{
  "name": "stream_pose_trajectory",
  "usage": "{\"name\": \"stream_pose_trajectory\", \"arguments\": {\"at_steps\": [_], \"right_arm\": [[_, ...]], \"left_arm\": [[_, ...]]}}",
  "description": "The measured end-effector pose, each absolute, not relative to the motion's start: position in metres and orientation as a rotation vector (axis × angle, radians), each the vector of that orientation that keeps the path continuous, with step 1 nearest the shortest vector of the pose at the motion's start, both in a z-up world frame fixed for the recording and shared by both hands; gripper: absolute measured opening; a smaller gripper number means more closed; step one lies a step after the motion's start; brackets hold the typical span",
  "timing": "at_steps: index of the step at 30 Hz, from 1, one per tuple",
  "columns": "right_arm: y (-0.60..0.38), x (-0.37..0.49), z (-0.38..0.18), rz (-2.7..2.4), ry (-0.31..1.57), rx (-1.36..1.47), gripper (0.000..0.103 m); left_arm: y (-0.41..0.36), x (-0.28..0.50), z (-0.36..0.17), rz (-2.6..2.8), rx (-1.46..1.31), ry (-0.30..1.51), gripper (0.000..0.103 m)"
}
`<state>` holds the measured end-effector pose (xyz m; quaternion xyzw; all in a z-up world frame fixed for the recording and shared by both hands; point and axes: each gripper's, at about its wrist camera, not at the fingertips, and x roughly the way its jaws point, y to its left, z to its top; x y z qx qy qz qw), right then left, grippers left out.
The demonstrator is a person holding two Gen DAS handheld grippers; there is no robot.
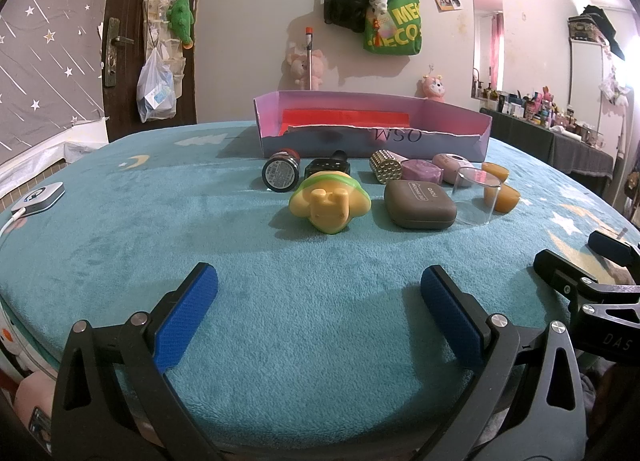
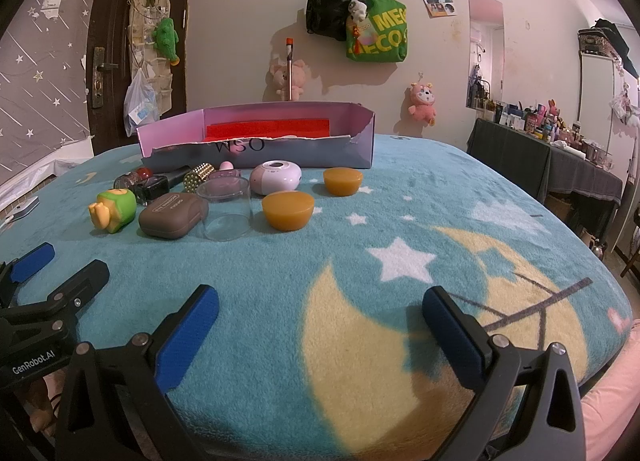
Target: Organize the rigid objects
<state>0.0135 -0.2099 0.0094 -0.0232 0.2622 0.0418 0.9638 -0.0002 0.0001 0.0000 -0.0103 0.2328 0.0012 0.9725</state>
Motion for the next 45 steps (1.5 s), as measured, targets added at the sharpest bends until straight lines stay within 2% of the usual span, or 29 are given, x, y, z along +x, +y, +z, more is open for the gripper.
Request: {"name": "stream_pose_trajectory", "arguments": {"at_steps": [13, 26, 40, 45], "right_arm": [[-0.21, 0.015, 0.01, 0.089, 0.552, -0.044, 0.103], [-0.221, 0.049, 0.031, 0.094, 0.644, 0.0, 0.103], [-0.212, 0.108, 0.047, 0.148, 0.806, -0.113, 0.103], [-0.208, 0.118, 0.045, 0.164, 0.833, -0.137, 0.095]], "left_arm": [[0.001, 0.004, 0.003, -0.008, -0.026, 0.503, 0.103], [0.014, 0.035, 0.034, -0.012, -0.041, 0.542, 0.103], [0.008, 0.075, 0.046, -0.069, 0.027, 0.687, 0.103], [0.008, 0.081, 0.043, -0.075, 0.036, 0.705, 0.096]]}}
